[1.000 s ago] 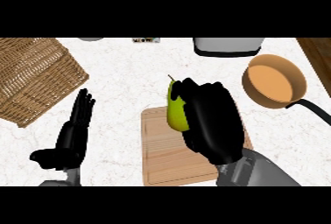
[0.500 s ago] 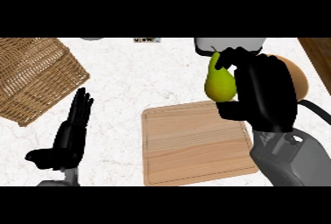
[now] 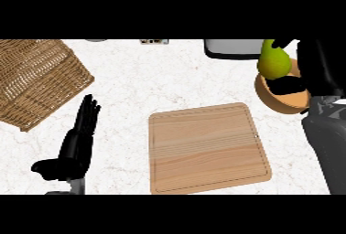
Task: Pick the pear from the cutting board and place it in the pot
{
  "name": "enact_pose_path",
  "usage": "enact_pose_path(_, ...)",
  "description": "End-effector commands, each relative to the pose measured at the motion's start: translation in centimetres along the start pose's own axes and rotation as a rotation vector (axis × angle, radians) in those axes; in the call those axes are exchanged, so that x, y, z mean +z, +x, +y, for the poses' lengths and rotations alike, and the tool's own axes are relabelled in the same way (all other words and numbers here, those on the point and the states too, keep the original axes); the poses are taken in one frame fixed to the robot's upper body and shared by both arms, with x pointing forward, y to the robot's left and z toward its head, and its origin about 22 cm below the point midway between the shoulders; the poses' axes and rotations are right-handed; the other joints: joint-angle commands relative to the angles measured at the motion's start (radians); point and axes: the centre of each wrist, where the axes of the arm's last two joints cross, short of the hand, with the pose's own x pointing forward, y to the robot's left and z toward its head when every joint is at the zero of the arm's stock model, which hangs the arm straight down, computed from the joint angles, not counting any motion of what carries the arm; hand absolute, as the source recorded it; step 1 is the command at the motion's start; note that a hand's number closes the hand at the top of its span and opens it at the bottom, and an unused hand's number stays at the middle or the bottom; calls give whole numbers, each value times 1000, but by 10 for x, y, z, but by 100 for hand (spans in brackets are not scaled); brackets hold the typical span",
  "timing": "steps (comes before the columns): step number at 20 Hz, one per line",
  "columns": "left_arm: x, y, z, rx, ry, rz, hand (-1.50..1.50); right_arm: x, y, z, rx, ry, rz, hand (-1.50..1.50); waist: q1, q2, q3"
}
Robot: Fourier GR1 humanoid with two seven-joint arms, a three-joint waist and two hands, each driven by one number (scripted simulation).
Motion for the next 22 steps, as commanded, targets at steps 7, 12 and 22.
enact_pose_path(7,-2,3,-5,0,-5,-7,0,-57,-94,-3,-25,81,55,150,9,2,0)
enact_pose_path(12,-6,-2,1,-6,-13,-8,0,-38,-135,62,-4,230,83,150,14,5,0)
enact_pose_path(22,-12,17,-3,13,-44,-26,0,-50,-171,93,29,428,362,-150,37,11,2)
